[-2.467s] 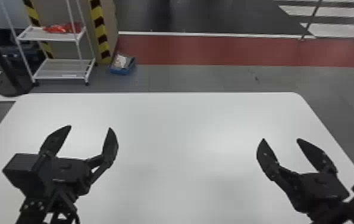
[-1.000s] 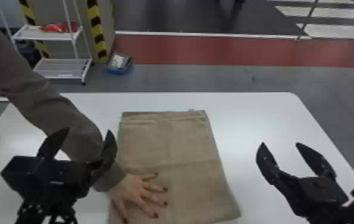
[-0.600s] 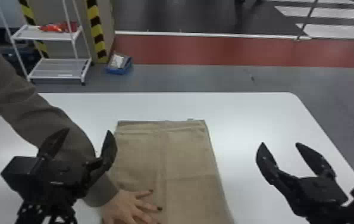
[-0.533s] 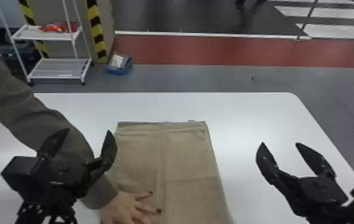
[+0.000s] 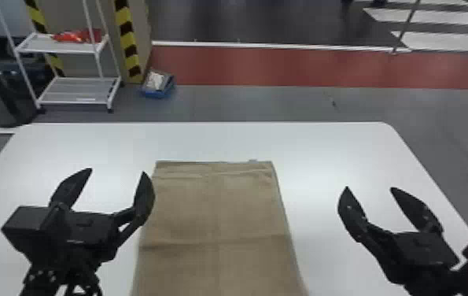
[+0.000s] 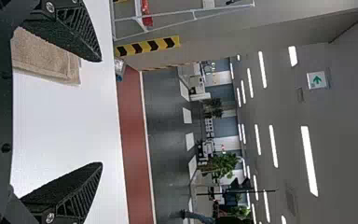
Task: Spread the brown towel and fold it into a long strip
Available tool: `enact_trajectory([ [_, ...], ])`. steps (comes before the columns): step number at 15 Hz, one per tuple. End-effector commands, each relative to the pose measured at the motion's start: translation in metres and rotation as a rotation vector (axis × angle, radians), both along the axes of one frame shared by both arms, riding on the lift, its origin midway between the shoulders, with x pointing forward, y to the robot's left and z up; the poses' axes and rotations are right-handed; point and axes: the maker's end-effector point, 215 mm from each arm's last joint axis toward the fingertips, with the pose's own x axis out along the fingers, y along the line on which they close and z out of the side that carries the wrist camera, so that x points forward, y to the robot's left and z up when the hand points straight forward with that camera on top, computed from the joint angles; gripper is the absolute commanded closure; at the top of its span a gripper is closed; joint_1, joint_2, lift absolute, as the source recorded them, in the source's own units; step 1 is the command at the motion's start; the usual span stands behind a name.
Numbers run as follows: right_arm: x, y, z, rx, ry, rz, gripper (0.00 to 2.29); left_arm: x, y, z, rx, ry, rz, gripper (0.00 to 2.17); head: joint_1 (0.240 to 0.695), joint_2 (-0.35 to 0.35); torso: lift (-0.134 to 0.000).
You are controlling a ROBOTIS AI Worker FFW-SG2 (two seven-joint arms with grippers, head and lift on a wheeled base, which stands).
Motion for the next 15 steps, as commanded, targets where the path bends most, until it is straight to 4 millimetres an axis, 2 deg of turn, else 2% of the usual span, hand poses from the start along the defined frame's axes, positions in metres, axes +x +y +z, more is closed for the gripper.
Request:
enact_trajectory([
  [1, 0.000, 0.000, -0.002, 0.000, 0.006, 0.000, 0.09, 0.002, 0.000, -0.001, 0.000, 0.000, -0.001, 0.04, 0.695, -0.063, -0.117],
  [5, 0.001, -0.002, -0.009, -0.014, 0.019, -0.003, 0.09, 0.007, -0.014, -0.003, -0.002, -0.001, -0.024, 0.07, 0.695, -0.067, -0.117],
  [9, 0.007, -0.007, -0.022, -0.034, 0.037, -0.012, 0.06, 0.031, -0.030, -0.021, 0.003, 0.022, -0.048, 0.07, 0.695, -0.092, -0.117],
  [11, 0.015, -0.006, -0.027, -0.042, 0.041, -0.004, 0.08, 0.040, -0.031, -0.031, 0.014, 0.041, -0.045, 0.07, 0.695, -0.102, -0.117],
  [15, 0.025, -0.002, -0.036, -0.049, 0.052, 0.018, 0.09, 0.078, -0.020, -0.073, 0.022, 0.162, -0.038, 0.13, 0.695, -0.098, -0.117],
])
